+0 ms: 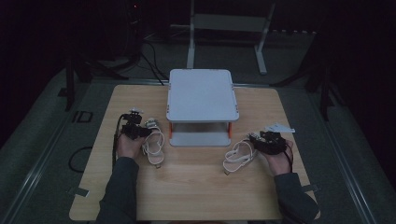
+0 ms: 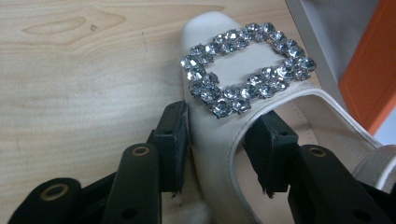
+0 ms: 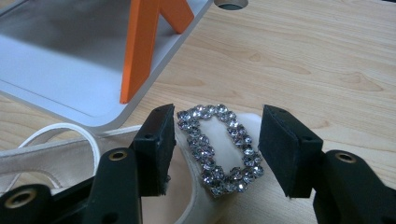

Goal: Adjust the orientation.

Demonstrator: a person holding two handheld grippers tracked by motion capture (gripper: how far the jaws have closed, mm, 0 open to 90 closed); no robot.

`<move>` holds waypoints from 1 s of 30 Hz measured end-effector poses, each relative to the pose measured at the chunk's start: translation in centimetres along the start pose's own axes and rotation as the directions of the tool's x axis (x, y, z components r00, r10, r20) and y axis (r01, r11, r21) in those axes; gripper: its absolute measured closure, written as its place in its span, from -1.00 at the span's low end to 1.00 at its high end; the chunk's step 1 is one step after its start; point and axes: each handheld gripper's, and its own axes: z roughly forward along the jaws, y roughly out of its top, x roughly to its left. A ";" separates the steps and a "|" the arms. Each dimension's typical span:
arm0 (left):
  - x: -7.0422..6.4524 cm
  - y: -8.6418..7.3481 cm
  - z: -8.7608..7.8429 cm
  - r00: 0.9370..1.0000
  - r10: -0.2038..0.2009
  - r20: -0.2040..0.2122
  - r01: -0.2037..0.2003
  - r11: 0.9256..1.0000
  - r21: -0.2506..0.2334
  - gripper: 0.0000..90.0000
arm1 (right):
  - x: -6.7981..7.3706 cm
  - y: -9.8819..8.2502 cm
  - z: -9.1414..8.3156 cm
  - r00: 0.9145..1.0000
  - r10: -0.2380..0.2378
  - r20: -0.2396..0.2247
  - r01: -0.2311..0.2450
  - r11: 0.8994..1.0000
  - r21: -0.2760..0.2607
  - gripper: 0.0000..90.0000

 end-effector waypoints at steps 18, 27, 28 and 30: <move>-3.7 -2.1 -7.1 0.998 -0.029 -0.055 0.020 0.988 -0.152 0.07 | 0.0 0.1 -0.3 1.000 0.013 0.000 -0.013 1.000 -0.009 -0.01; -4.6 -3.6 -5.5 0.993 -0.091 -0.070 0.086 0.994 -0.065 0.07 | -0.2 0.1 -0.5 1.000 0.021 0.002 -0.021 1.000 -0.016 -0.02; -4.5 -3.6 -5.2 0.993 -0.095 -0.067 0.091 0.994 -0.060 0.07 | -0.2 0.1 -0.5 1.000 0.021 0.003 -0.021 1.000 -0.014 -0.02; -4.5 -3.7 -4.9 0.993 -0.095 -0.068 0.092 0.995 -0.041 0.08 | -0.2 0.1 -0.5 1.000 0.022 0.004 -0.022 1.000 -0.013 -0.02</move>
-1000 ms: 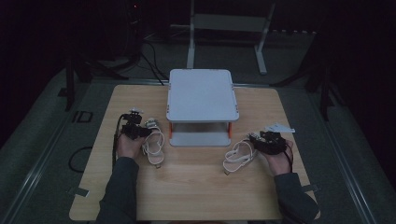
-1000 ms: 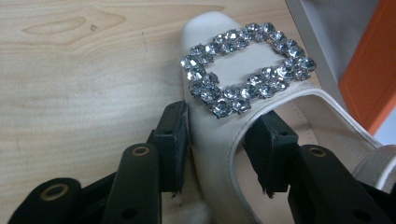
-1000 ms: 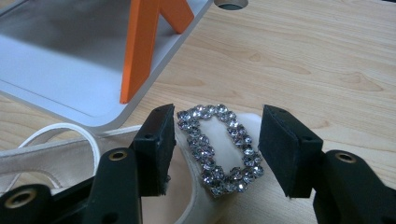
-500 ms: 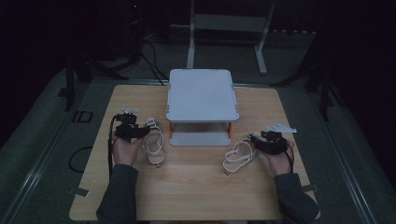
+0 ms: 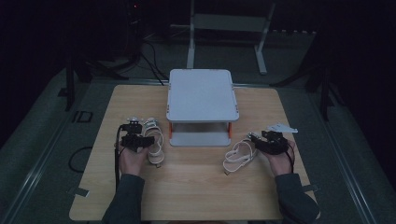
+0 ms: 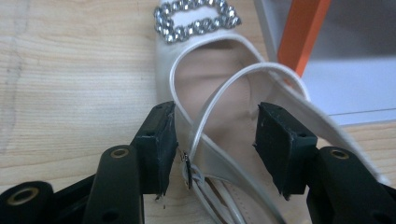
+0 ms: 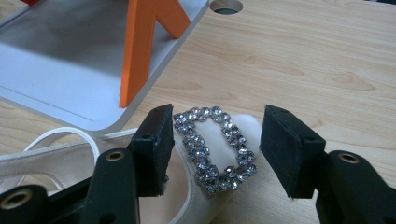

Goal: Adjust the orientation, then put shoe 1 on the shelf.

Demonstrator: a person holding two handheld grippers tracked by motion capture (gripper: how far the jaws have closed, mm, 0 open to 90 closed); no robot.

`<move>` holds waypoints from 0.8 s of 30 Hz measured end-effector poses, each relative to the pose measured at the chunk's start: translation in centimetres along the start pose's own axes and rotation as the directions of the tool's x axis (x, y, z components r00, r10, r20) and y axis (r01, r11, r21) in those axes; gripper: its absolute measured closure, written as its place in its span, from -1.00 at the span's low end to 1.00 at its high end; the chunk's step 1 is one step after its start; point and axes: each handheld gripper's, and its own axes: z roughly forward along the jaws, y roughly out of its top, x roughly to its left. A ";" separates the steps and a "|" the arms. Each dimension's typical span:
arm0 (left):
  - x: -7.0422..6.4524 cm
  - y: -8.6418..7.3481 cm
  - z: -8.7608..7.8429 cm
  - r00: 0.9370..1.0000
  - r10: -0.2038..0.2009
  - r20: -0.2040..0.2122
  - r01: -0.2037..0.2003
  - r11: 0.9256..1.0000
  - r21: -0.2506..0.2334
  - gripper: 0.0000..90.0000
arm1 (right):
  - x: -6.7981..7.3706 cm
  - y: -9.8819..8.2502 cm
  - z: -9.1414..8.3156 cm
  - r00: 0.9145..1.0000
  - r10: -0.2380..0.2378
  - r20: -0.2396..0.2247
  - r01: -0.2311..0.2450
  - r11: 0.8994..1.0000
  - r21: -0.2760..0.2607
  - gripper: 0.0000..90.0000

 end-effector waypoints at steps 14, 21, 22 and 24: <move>0.0 0.5 0.9 0.998 -0.057 0.017 0.056 0.998 0.034 0.06 | 0.1 0.0 0.1 1.000 0.000 -0.002 0.000 1.000 0.000 -0.03; -0.1 0.7 1.1 0.998 -0.061 -0.012 0.061 0.997 0.043 0.03 | 0.1 0.0 0.1 1.000 0.001 -0.003 -0.001 1.000 0.003 -0.03; 0.1 0.6 1.4 0.998 -0.064 -0.017 0.065 0.996 0.054 0.03 | 0.1 0.0 0.0 1.000 -0.003 -0.003 0.003 1.000 0.000 -0.03; 0.4 0.3 1.5 0.997 -0.071 -0.010 0.072 0.996 0.059 0.02 | 0.1 0.0 0.0 1.000 -0.001 -0.002 0.001 1.000 0.000 -0.03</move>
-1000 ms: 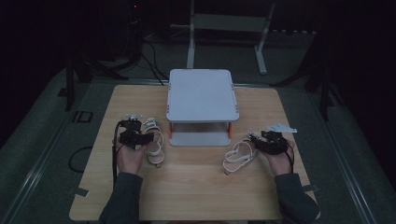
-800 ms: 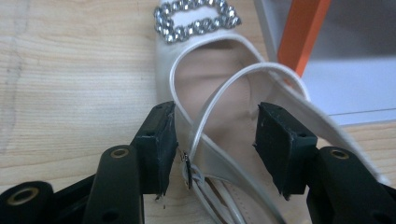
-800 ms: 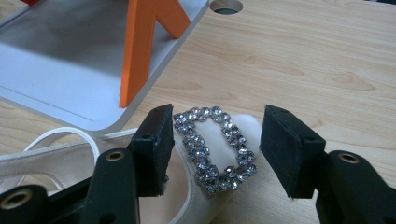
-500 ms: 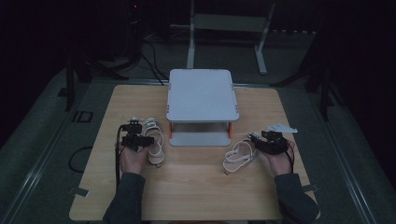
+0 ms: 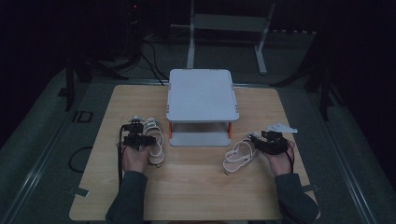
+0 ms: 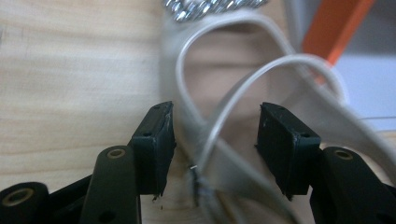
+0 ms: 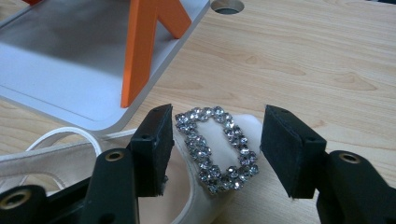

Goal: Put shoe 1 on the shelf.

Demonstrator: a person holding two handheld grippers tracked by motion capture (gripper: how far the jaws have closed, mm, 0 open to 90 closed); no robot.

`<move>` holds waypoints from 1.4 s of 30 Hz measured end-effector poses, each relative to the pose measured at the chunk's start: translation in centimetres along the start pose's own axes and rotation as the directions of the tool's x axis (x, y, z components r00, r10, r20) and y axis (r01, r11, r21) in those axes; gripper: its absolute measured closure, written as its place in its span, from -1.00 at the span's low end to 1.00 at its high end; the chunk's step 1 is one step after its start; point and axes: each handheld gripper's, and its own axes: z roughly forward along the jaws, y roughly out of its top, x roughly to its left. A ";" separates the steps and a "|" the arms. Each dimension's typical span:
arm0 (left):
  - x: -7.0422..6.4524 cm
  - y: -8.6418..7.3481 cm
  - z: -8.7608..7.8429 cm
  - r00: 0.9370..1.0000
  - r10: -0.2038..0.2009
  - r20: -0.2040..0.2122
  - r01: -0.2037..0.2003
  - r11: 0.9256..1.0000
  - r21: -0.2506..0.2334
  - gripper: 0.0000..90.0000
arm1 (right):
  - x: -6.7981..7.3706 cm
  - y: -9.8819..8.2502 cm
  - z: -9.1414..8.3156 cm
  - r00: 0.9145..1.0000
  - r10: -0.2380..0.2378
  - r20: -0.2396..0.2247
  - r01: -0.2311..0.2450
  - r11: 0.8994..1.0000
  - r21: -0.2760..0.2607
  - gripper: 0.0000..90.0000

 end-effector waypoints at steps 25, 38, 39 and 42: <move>3.2 -0.3 0.0 0.991 -0.103 0.090 0.100 0.994 0.036 0.82 | -0.2 -0.1 0.1 1.000 0.013 0.002 -0.013 1.000 0.005 -0.05; 4.1 0.3 -0.2 0.970 -0.151 0.190 0.148 0.989 0.029 0.85 | -0.2 -0.1 0.2 1.000 0.019 0.001 -0.019 1.000 0.006 -0.06; 4.1 0.4 -0.3 0.970 -0.151 0.189 0.149 0.988 0.027 0.85 | -0.2 -0.1 0.1 1.000 0.019 0.000 -0.019 1.000 0.005 -0.06; 4.3 0.8 -0.7 0.969 -0.153 0.196 0.151 0.988 0.024 0.85 | -0.3 -0.1 0.1 1.000 0.021 0.001 -0.021 1.000 0.005 -0.06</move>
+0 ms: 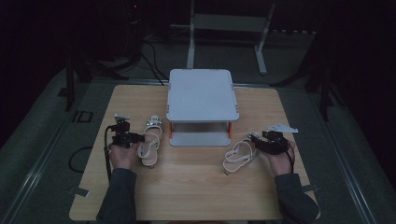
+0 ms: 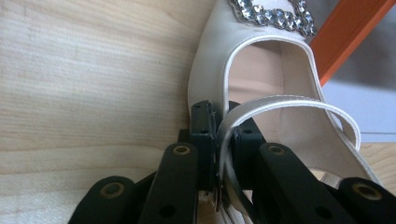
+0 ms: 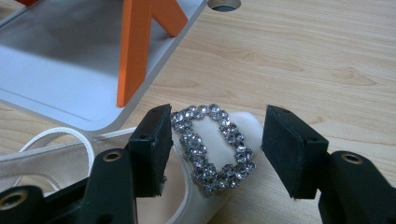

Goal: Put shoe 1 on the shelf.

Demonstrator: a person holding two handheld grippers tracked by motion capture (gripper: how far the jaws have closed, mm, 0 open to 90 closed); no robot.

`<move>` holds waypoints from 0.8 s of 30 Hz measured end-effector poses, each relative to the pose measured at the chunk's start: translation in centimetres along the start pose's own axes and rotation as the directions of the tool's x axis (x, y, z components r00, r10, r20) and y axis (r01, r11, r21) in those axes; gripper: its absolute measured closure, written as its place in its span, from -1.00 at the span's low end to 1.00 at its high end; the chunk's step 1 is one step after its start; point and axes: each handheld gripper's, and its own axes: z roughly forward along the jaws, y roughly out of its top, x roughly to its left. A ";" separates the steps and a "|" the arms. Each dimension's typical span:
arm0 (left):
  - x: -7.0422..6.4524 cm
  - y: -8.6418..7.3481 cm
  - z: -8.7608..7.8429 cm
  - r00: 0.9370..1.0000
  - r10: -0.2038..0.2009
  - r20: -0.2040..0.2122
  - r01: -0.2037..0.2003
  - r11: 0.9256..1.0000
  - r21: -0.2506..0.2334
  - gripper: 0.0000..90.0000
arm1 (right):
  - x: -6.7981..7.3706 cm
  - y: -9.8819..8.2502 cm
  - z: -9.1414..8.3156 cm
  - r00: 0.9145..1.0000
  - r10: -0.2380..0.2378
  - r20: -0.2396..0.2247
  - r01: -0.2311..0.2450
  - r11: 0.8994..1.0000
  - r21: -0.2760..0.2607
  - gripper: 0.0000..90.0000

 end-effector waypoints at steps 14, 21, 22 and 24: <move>-0.2 2.3 -2.7 1.000 -0.006 0.021 0.007 0.998 -0.068 0.84 | -0.1 -0.1 0.1 1.000 -0.002 0.000 0.002 1.000 0.005 -0.06; -1.0 3.4 -4.1 0.999 0.006 0.037 -0.002 0.995 -0.098 0.84 | -0.1 -0.1 0.1 1.000 -0.002 0.000 0.002 1.000 0.006 -0.06; -1.1 3.6 -4.3 0.999 0.007 0.038 -0.003 0.995 -0.103 0.84 | -0.1 -0.1 0.1 1.000 -0.002 0.000 0.002 1.000 0.007 -0.06; -1.3 4.1 -4.6 0.999 0.005 0.040 0.000 0.994 -0.111 0.84 | -0.1 -0.1 0.1 1.000 -0.001 0.000 0.001 1.000 0.007 -0.06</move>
